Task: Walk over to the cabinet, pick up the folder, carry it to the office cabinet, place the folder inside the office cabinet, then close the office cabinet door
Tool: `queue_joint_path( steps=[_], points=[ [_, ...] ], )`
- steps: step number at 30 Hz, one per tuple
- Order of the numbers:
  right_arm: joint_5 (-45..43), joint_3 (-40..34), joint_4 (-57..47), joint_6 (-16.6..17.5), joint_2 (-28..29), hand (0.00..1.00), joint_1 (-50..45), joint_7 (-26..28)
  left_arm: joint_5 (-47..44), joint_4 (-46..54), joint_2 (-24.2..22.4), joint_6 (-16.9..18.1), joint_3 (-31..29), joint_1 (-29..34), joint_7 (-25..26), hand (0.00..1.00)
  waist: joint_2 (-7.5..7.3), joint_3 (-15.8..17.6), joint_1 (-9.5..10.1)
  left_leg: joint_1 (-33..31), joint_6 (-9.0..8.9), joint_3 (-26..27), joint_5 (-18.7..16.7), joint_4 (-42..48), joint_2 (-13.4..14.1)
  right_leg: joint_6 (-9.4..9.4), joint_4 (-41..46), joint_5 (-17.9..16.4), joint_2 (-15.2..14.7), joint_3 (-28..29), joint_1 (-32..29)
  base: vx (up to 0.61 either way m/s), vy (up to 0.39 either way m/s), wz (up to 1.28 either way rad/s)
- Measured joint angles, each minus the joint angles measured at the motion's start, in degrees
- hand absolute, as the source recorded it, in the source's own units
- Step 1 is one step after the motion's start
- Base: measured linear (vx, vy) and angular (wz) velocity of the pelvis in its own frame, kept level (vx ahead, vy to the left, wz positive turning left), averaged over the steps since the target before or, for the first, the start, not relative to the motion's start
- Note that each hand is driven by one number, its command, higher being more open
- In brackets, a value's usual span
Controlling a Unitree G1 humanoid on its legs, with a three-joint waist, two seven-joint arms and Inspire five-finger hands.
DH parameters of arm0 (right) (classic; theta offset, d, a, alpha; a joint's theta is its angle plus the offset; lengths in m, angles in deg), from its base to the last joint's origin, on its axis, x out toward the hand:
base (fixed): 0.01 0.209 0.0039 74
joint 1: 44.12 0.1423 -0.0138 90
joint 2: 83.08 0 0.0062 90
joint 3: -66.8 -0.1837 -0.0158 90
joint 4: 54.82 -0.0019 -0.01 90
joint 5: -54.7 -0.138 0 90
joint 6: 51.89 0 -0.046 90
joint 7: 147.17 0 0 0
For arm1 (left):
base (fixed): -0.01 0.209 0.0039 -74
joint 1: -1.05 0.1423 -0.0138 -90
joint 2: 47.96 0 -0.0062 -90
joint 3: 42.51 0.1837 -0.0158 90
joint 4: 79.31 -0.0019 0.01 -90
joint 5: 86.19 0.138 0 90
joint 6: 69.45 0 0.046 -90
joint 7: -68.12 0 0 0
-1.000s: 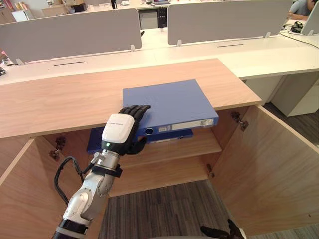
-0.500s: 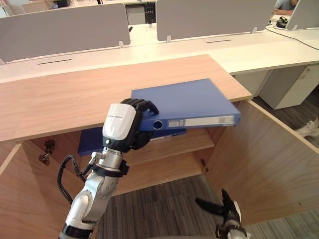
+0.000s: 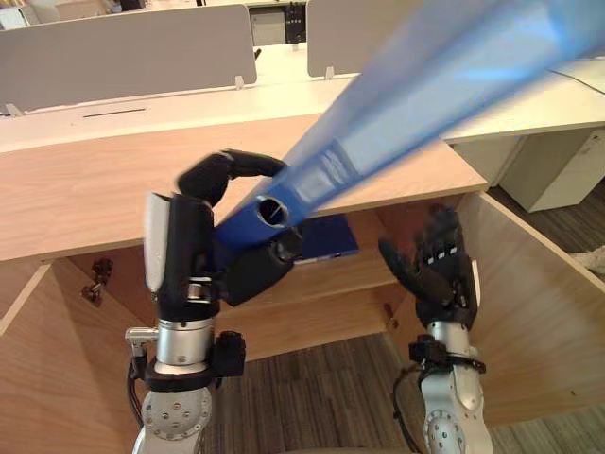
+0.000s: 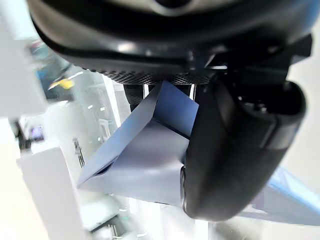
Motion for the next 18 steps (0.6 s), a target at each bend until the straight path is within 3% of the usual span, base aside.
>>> queue_joint_path(
  steps=[2,8,18],
  points=[
    [-1.5,1.8,-1.3,1.0,-0.9,1.00,4.7,0.3,-10.6,-0.1,-0.7,-0.3,0.1,0.9,-3.3,0.00,-0.03,0.0,0.26,-0.1,0.12,-0.5,0.2,0.0,-0.1,0.01,0.1,0.0,-0.1,-0.5,0.1,-0.03,-0.039,0.11],
    [-1.7,4.3,-1.2,1.0,-4.4,1.00,12.5,1.4,-24.8,-2.9,0.5,-2.8,1.9,1.7,-10.8,0.00,-0.06,0.0,1.38,-0.2,0.37,-2.0,0.8,0.0,-0.4,0.03,1.0,0.0,-0.4,-1.9,0.2,-0.04,-0.033,0.13],
    [-6.5,5.0,3.9,0.0,-13.2,1.00,18.4,5.3,-39.0,-8.9,3.1,-6.3,2.3,4.6,-15.9,0.00,-0.06,0.0,1.38,-0.8,0.47,-2.8,2.1,-0.3,-0.6,0.06,1.4,0.0,-0.6,-2.7,-0.2,-0.06,-0.025,0.05]
  ],
)
